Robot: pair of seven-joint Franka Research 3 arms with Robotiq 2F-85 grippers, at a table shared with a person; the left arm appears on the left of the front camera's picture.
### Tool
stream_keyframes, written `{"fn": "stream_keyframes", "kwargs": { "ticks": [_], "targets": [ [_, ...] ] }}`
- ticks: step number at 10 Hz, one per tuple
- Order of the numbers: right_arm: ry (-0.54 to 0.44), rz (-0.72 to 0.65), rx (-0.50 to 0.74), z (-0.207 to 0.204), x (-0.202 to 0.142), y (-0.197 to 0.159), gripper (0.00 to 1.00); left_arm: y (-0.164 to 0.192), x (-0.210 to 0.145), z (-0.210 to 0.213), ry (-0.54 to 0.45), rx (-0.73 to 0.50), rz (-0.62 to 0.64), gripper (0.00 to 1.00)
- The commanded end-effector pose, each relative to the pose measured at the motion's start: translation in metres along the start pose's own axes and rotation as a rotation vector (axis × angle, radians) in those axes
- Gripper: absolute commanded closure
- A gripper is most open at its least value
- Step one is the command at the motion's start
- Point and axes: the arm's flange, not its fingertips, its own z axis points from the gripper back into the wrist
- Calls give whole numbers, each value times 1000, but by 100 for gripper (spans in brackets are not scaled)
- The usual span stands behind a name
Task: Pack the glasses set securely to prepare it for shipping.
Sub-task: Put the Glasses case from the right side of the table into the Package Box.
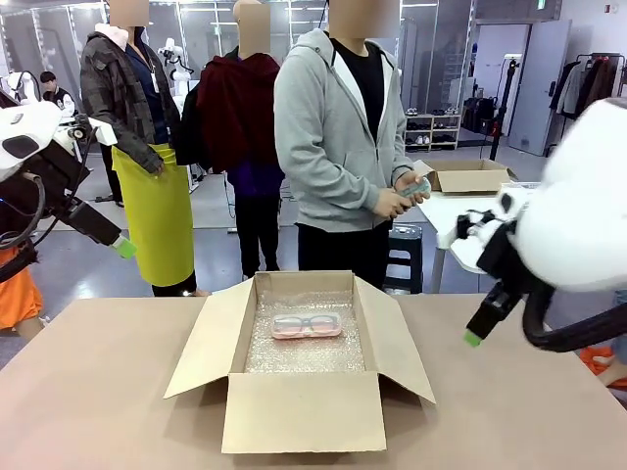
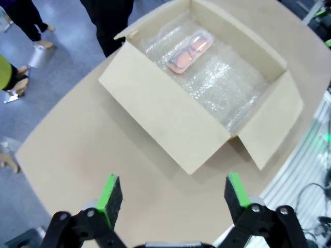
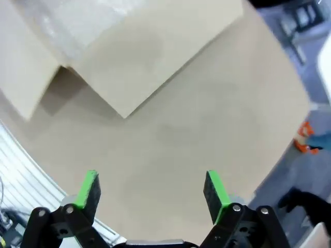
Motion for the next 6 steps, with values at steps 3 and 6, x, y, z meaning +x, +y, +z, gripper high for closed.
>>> {"fn": "stream_keyframes", "kwargs": {
  "ticks": [3, 6],
  "targets": [
    [-90, -126, 6, 7, -53, 0, 0, 1, 1, 3, -9, -5, -7, 0],
    [-84, -108, 11, 29, -17, -29, 0, 1, 1, 3, -9, -5, -7, 0]
  ]
}}
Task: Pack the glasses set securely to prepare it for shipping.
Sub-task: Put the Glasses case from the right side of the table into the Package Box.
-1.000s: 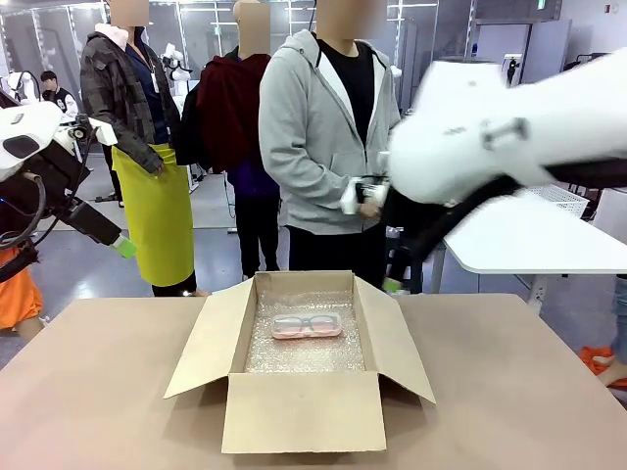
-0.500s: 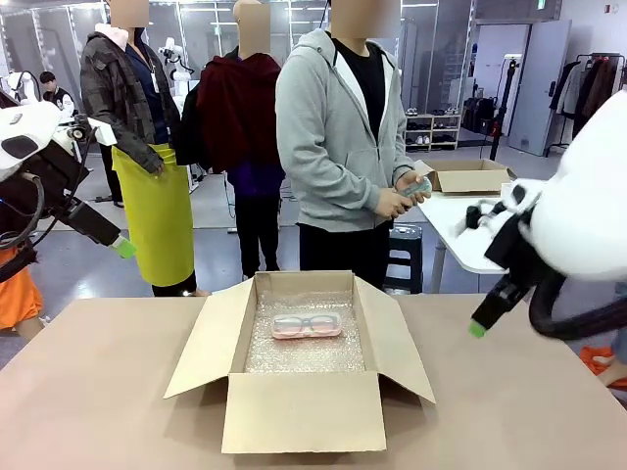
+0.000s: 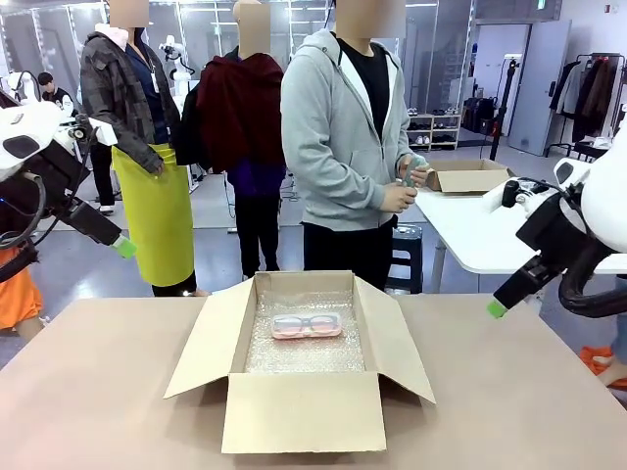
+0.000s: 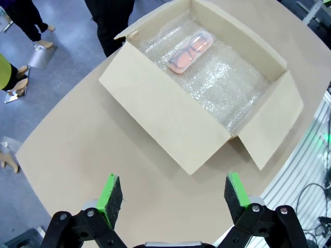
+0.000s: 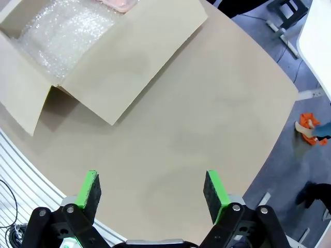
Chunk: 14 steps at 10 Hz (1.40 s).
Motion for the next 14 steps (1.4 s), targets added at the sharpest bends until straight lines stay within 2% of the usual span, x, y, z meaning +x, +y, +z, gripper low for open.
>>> {"fn": "stream_keyframes", "kwargs": {
  "ticks": [1, 14],
  "targets": [
    [4, 4, -1, -1, 1, 2, 0, 1, 1, 3, -8, -5, -8, 0],
    [4, 4, -1, -1, 1, 2, 0, 1, 1, 3, -8, -5, -8, 0]
  ]
}}
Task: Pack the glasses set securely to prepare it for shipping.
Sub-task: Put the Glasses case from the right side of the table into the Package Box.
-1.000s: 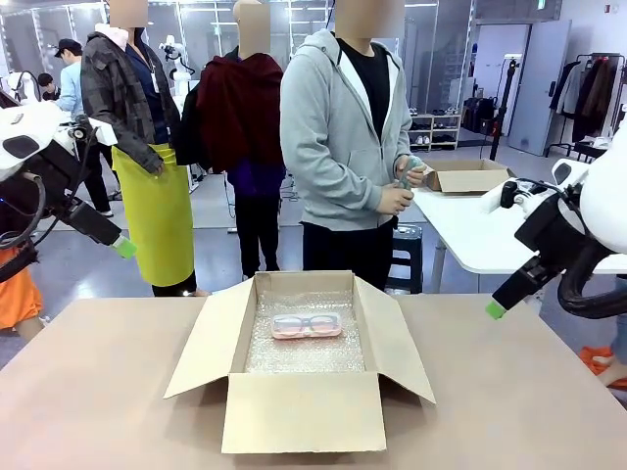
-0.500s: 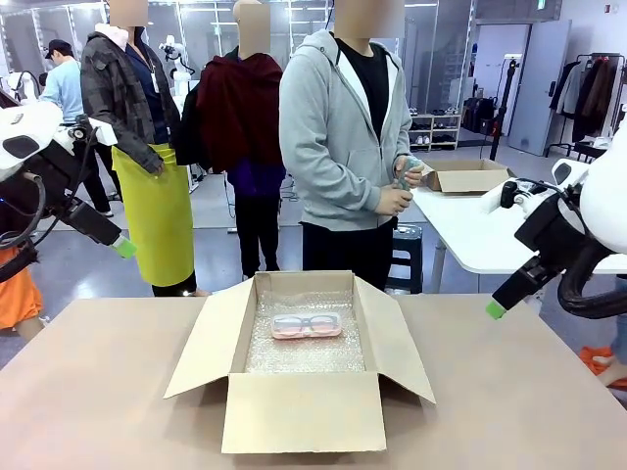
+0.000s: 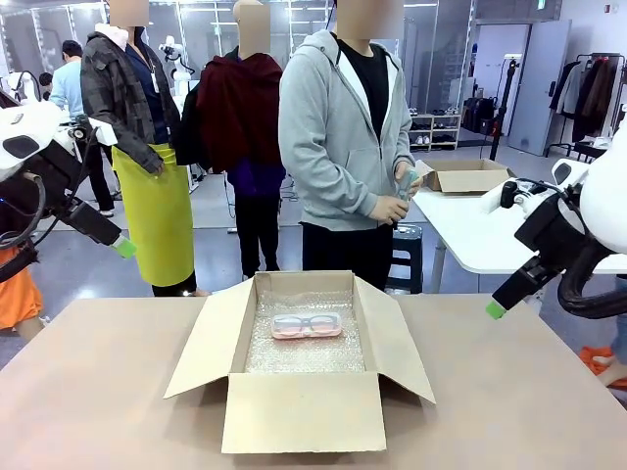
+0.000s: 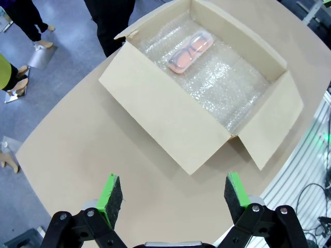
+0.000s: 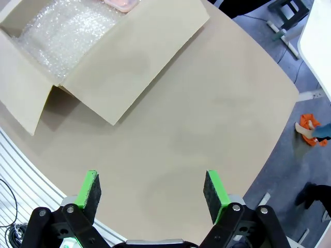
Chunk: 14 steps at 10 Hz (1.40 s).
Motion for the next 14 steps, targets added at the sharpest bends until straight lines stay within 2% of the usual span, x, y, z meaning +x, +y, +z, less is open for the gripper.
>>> {"fn": "stream_keyframes", "kwargs": {
  "ticks": [1, 14],
  "targets": [
    [3, -1, -3, -1, 1, 1, 0, 1, 1, 3, -8, -5, -8, 0],
    [3, -1, -3, -1, 1, 1, 0, 1, 1, 3, -8, -5, -8, 0]
  ]
}}
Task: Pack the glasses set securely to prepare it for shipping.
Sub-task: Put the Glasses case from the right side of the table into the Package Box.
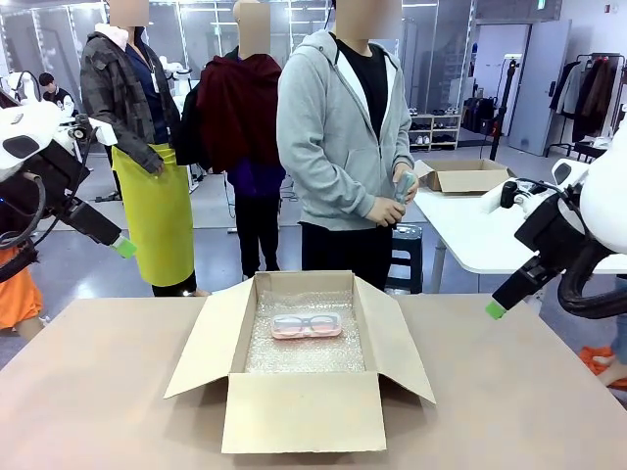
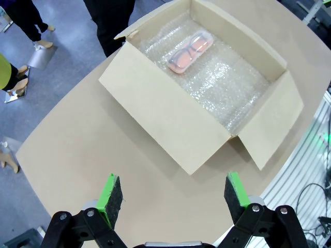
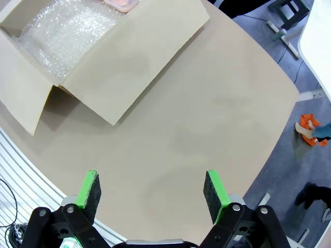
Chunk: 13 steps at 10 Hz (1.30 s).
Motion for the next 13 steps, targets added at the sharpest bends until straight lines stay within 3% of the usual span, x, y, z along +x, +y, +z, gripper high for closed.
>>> {"fn": "stream_keyframes", "kwargs": {
  "ticks": [1, 13],
  "targets": [
    [3, -1, -3, -1, 1, 1, 0, 1, 1, 3, -8, -5, -8, 0],
    [3, -1, -3, -1, 1, 1, 0, 1, 1, 3, -8, -5, -8, 0]
  ]
}}
